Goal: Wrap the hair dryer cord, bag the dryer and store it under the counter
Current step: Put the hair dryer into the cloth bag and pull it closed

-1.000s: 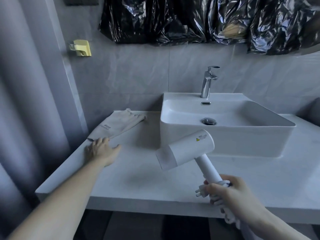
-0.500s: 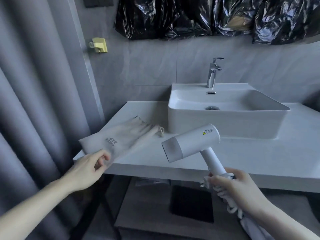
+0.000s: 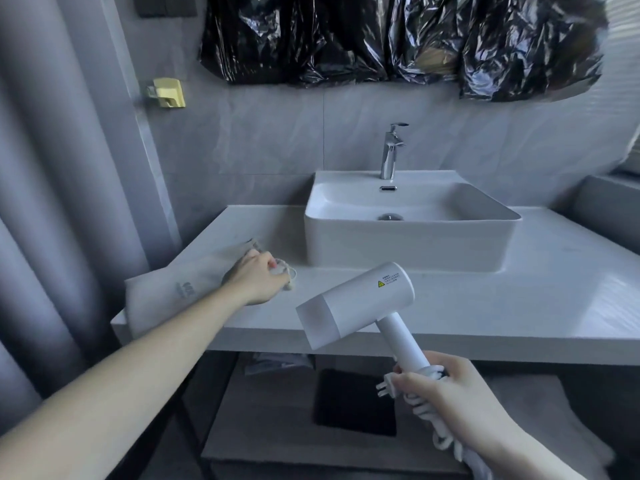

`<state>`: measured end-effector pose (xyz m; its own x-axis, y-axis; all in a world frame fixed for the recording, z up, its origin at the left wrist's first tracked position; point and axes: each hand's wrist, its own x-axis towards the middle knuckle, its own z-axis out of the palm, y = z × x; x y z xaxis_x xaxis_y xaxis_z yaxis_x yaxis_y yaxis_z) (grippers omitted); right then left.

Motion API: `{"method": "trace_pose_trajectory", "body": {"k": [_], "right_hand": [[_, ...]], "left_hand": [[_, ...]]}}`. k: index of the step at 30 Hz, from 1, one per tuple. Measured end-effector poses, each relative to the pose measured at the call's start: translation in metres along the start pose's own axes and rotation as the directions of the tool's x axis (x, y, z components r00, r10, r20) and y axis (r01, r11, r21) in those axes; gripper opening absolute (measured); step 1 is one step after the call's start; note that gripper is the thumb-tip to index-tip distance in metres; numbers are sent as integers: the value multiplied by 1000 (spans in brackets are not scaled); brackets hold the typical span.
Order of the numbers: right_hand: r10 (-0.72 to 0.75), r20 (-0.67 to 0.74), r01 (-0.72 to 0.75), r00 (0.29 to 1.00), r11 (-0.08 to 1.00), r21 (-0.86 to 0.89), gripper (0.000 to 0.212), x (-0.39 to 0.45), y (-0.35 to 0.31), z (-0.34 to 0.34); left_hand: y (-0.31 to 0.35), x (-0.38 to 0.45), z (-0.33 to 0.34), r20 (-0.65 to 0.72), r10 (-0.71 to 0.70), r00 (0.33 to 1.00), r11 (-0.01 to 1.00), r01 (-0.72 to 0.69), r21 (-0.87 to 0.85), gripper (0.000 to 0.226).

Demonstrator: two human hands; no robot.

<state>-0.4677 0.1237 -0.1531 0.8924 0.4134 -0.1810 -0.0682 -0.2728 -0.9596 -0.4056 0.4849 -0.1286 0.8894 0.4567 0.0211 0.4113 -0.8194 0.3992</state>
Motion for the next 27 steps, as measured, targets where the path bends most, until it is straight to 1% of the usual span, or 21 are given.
{"method": "trace_pose_trajectory", "body": {"k": [2,4,6,7,9,10,12,14,16,17,18,21,22,23,25,27], "right_hand": [[19,-20,-19,1000,1000,14,23,-2,1,-9],[34,-51,-33,998,999,19,22,-4,4,-19],[39,-88,-40,995,999,0,23,-6,7,-30],[43,-102,-44,994,999,-8,23,-7,9,-36],[62,-118,-59,991,998,29,19,-8,11,-45],[63,-124,-57,990,997,44,19,-8,13,-49],[43,-126,-37,991,998,44,28,-9,17,-52],[32,-138,-30,990,999,14,32,-14,18,-51],[32,-141,-29,989,999,20,46,-19,20,-49],[43,-142,-38,989,999,39,54,-23,21,-48],[54,-132,-47,990,997,56,57,-26,23,-48],[67,-65,-63,996,996,66,52,-44,24,-42],[67,-47,-63,997,994,93,52,-51,24,-41],[78,-34,-72,996,987,140,58,-58,24,-41],[78,-1,-77,997,977,201,76,-74,25,-42],[64,30,-68,997,981,182,84,-93,25,-45]], "left_hand": [[25,22,12,6,-81,997,993,82,-90,52],[32,47,27,18,-162,987,977,163,-137,60],[38,55,36,29,-216,976,958,218,-187,60],[39,55,39,29,-236,971,952,237,-194,58],[35,56,41,34,-232,972,966,234,-112,45],[32,56,41,29,-218,976,975,219,-46,40],[30,46,38,58,-181,982,981,177,75,32],[30,32,36,75,-111,991,988,102,112,17],[28,14,33,95,-54,994,993,43,109,12],[24,4,32,114,-22,993,995,11,98,12],[20,-5,30,144,13,990,997,-23,71,12],[6,-35,24,247,135,960,991,-135,-18,22],[6,-48,23,250,179,952,984,-176,-33,22],[5,-63,23,233,216,948,976,-210,-49,21],[6,-95,26,171,275,946,962,-271,-46,21],[8,-129,29,97,311,945,949,-314,12,35]]}}
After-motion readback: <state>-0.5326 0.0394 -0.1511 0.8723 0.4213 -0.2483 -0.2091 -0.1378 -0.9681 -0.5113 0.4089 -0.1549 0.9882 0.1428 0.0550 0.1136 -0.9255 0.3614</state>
